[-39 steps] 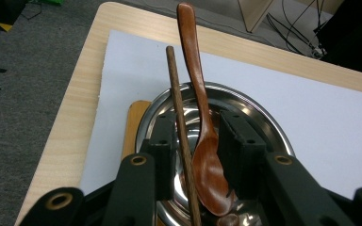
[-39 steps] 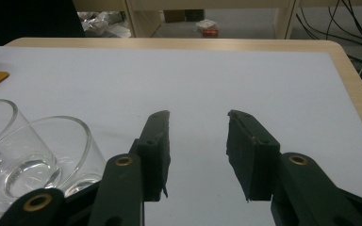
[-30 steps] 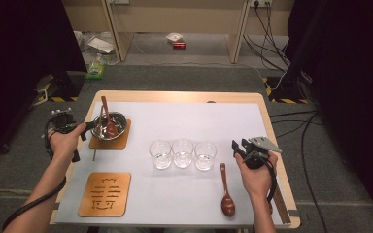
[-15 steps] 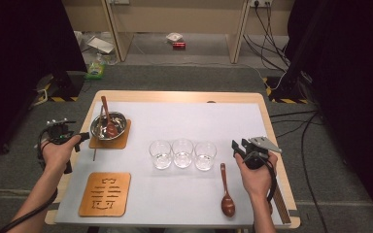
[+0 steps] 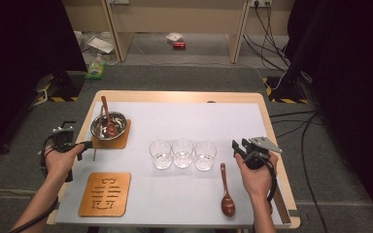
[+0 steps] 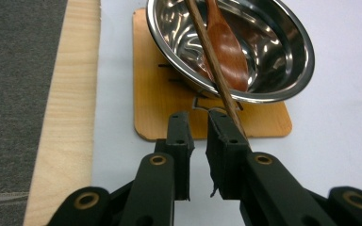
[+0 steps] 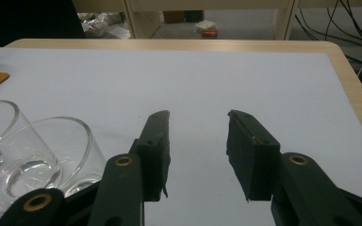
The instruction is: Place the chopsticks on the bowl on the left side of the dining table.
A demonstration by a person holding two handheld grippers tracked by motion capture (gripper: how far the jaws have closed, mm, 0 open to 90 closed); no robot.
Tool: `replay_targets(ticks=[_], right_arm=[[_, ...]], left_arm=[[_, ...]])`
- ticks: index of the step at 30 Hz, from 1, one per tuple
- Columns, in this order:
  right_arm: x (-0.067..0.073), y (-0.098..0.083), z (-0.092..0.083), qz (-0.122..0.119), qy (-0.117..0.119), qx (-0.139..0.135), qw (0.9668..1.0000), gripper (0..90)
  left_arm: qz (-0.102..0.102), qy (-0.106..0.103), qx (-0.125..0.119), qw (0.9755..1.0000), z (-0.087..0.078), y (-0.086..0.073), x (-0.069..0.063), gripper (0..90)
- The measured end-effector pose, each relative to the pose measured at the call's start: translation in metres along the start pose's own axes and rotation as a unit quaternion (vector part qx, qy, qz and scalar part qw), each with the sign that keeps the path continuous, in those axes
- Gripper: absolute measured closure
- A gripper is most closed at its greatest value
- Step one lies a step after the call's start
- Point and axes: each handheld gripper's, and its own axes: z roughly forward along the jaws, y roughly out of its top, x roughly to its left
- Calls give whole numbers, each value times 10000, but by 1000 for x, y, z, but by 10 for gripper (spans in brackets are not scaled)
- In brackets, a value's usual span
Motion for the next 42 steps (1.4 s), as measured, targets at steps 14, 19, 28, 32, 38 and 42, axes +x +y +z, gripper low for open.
replay_targets(ticks=[14, 19, 28, 32, 38, 42], right_arm=[[0, -1, 1, -7, 6, -10, 10000, 598], [0, -1, 2, -1, 1, 5, 10000, 598], [-1, -1, 0, 16, 1, -3, 10000, 598], [-2, -1, 0, 15, -13, -16, 10000, 598], [-3, -1, -1, 19, -8, -34, 10000, 598], [-4, -1, -1, 22, -24, -26, 10000, 598]], left_arm=[[154, -78, 193, 9997, 4, -5, -9, 789], [224, -141, 283, 9992, 7, -6, -14, 789], [335, -249, 348, 9985, 15, -3, -30, 790], [378, -312, 380, 9981, 19, -1, -37, 790], [442, -357, 405, 9976, 24, 0, -45, 790], [416, -368, 412, 9976, 26, 1, -47, 789]])
